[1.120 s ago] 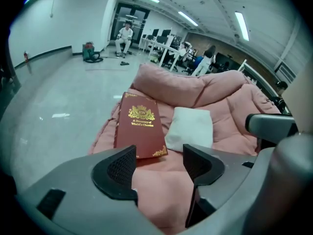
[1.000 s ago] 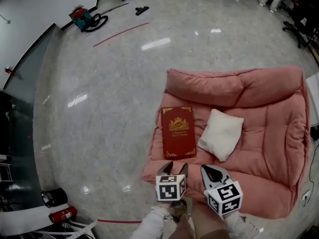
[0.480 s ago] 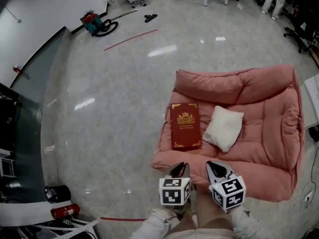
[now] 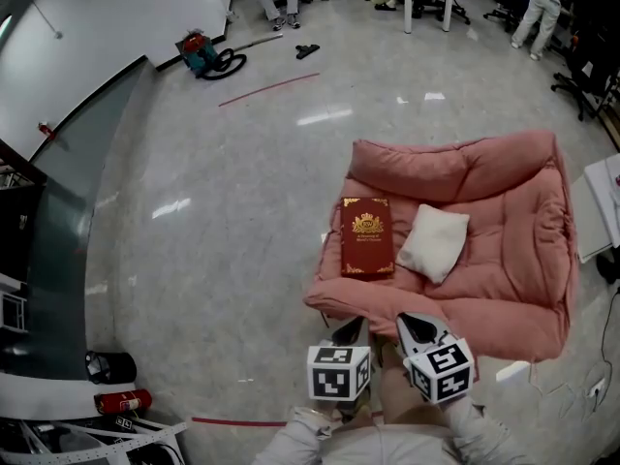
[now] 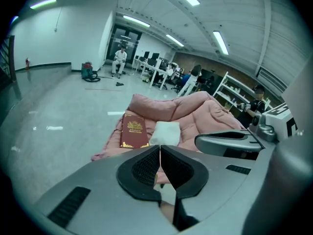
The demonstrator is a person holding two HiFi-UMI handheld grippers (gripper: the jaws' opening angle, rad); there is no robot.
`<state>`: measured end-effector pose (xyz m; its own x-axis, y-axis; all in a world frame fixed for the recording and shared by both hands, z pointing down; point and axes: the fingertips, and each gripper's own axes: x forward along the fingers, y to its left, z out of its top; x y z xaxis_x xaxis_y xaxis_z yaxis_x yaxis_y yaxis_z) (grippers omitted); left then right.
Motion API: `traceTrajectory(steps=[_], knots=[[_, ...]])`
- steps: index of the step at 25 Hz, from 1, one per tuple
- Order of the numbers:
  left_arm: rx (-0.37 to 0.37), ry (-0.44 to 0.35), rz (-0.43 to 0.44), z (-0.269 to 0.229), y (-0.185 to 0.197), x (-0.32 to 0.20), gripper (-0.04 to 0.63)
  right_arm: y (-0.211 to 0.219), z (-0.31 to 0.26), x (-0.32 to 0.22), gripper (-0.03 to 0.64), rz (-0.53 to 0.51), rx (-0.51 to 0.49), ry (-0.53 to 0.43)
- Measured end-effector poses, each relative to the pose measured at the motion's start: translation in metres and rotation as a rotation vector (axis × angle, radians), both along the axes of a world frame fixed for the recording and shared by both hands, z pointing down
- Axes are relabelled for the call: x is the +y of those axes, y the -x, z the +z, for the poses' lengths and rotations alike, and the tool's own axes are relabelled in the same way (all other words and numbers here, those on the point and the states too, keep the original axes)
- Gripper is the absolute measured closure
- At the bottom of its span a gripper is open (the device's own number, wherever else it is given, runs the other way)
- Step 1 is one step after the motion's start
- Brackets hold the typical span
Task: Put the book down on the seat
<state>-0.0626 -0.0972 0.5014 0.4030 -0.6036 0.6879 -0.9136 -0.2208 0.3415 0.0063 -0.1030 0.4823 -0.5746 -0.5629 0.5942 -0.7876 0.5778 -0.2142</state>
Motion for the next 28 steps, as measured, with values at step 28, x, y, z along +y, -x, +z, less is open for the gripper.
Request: traceTrajectory(steps=[28], knots=[[0.007,-0.103,0.013,-0.057,0.021,0.098,0.588,0.025,-0.059,0.101,0.612,-0.037,-0.007,-0.137]])
